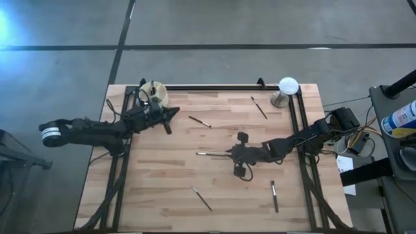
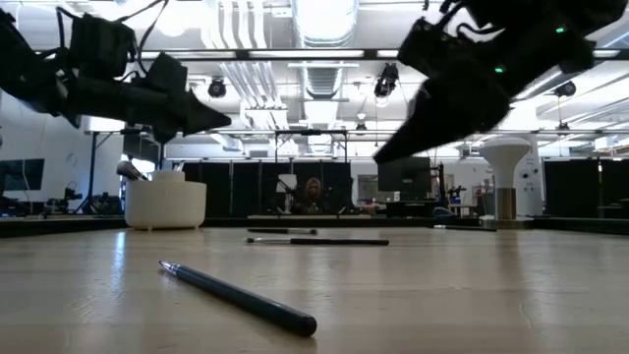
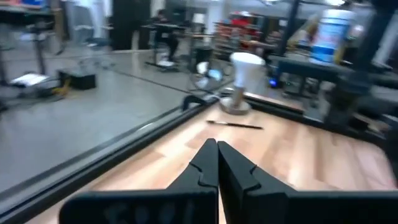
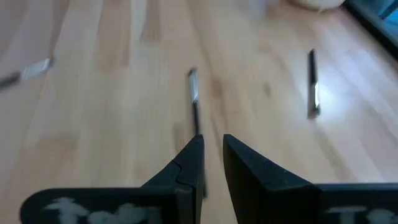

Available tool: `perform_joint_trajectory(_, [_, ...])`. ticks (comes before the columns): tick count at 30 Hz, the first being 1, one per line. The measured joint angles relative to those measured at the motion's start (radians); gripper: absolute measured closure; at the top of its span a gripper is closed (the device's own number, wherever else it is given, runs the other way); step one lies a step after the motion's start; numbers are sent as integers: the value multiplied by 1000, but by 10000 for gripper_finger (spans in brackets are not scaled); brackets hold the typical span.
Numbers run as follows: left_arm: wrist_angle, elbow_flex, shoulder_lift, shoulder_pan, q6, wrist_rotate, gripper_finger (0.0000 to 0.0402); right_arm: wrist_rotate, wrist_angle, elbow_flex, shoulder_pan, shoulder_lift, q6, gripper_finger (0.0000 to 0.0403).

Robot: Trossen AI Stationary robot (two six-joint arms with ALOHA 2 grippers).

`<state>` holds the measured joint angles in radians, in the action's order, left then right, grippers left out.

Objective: Put items in baskets/containers
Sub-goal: Put the eyeshadow brush into the organizer

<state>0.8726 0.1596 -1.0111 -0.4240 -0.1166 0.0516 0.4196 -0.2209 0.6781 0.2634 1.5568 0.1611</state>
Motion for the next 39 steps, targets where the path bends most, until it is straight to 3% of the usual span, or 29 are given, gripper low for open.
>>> perform_joint_trajectory(8, [36, 1, -15, 78, 42, -29, 401, -4, -101, 3, -177, 15, -4, 345])
perform_joint_trajectory(14, [43, 0, -49, 111, 63, -32, 401, -173, -204, 7, -339, 80, 4, 307])
perform_joint_trajectory(17, [49, 0, -67, 111, 65, -31, 401, -192, -233, 27, -390, 141, 4, 284])
perform_joint_trajectory(28, [51, 5, -114, 111, 65, -27, 401, -196, -234, 179, -495, 377, 1, 233])
perform_joint_trajectory(34, [53, 3, -113, 111, 65, -28, 401, -291, -226, 239, -516, 452, -4, 236])
perform_joint_trajectory(39, [53, 3, -113, 111, 63, -28, 401, -297, -221, 268, -517, 492, -4, 256])
